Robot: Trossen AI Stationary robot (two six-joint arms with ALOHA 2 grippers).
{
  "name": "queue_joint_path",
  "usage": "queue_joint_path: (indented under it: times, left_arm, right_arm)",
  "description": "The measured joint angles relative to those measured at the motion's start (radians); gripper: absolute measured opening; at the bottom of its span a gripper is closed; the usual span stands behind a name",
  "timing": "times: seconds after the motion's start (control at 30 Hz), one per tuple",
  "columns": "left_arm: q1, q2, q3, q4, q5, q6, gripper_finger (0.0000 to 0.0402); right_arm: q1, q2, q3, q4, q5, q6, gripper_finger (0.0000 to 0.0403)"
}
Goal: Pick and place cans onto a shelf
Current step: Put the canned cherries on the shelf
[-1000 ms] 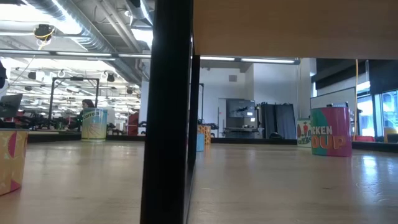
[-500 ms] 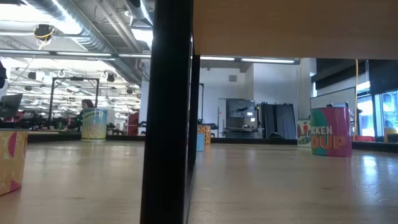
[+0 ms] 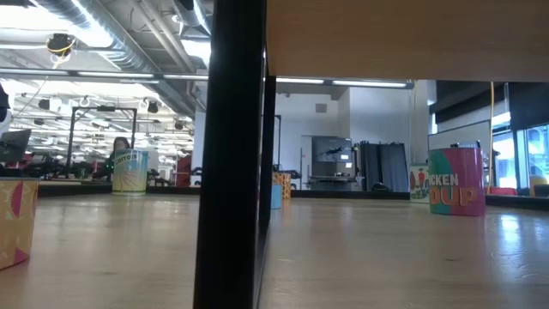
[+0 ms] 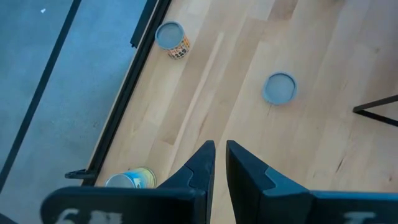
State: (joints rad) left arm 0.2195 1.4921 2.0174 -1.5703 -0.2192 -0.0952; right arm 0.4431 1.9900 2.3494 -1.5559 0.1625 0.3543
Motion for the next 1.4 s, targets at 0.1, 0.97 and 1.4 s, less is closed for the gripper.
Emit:
queue_joint_path:
  times: [0.1,0.97,1.4]
  left_arm:
    - [0.0,0.0,0.0,0.0,0.0,0.0,0.0034]
    - [0.0,0.0,0.0,0.0,0.0,-0.002,0.0034]
    - [0.0,0.0,0.0,0.0,0.0,0.001,0.0034]
  right_arm:
    - [-0.027,-0.001,-0.038,-0.015,-0.005,0.061,0.0017]
    - [-0.042,0.003,-0.163,0.08,-0.34,-0.019,0.0003]
    - [-0.042,0.003,-0.163,0.155,-0.394,-0.053,0.0003]
